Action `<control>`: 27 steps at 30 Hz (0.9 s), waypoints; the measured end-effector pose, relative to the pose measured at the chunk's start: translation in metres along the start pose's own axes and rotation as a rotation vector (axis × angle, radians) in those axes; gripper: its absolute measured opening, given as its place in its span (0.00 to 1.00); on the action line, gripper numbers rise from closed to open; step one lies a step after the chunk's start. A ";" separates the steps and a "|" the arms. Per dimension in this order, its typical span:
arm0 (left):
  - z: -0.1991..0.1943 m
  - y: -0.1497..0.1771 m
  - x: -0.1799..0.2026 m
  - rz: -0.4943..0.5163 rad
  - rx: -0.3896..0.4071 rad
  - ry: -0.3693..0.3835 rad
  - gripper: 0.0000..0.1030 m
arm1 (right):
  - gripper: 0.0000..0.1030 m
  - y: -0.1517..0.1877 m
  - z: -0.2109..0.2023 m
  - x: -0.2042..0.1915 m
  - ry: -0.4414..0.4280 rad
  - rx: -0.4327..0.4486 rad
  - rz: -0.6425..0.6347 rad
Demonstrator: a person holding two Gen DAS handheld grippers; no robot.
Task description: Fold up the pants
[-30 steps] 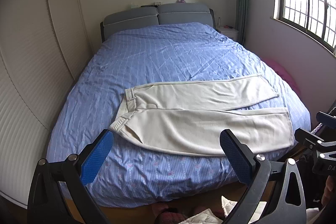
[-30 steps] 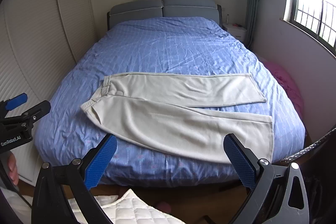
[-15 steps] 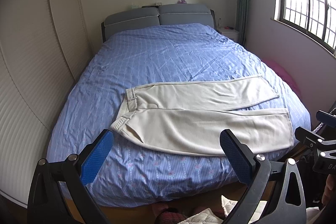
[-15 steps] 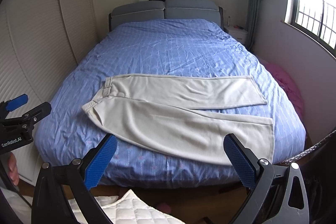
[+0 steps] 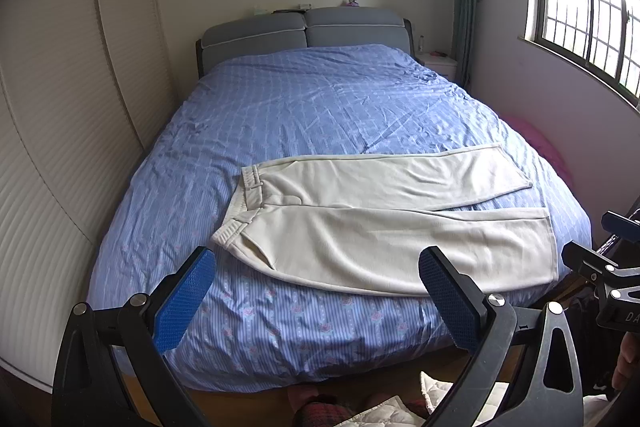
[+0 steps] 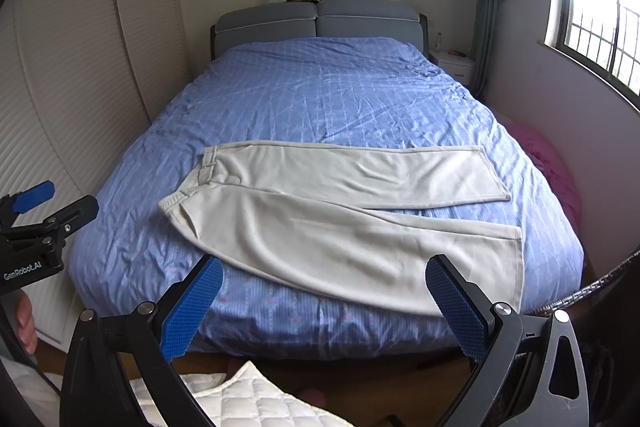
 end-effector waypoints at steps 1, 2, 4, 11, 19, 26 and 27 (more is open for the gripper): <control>0.000 0.000 -0.001 0.000 0.000 0.000 1.00 | 1.00 0.000 0.000 0.000 0.001 0.000 0.000; -0.001 0.001 -0.001 -0.001 0.001 0.000 1.00 | 1.00 0.000 0.000 -0.001 0.000 0.001 0.000; -0.001 0.000 -0.001 -0.002 0.001 0.001 1.00 | 1.00 0.000 0.000 -0.001 0.001 0.000 0.001; -0.002 0.000 -0.002 -0.003 0.002 0.001 1.00 | 1.00 0.001 0.000 -0.001 0.001 0.001 0.000; -0.001 0.001 -0.003 -0.003 0.002 0.001 1.00 | 1.00 0.001 0.001 -0.002 0.000 0.001 0.000; -0.002 0.002 -0.003 -0.003 0.003 0.002 1.00 | 1.00 0.002 0.001 -0.004 -0.004 -0.001 -0.003; -0.002 0.002 -0.003 -0.003 0.003 0.002 1.00 | 1.00 0.002 0.002 -0.005 -0.005 -0.002 -0.004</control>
Point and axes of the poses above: each gripper's, at about its wrist camera, not at the fingertips, and z roughly the way its jaws point, x to its right, y to its underside, the point moved 6 cm from there along z, roughly the way its jaws point, and after that the axes turned 14 degrees about -x, right-handed, at the moved point
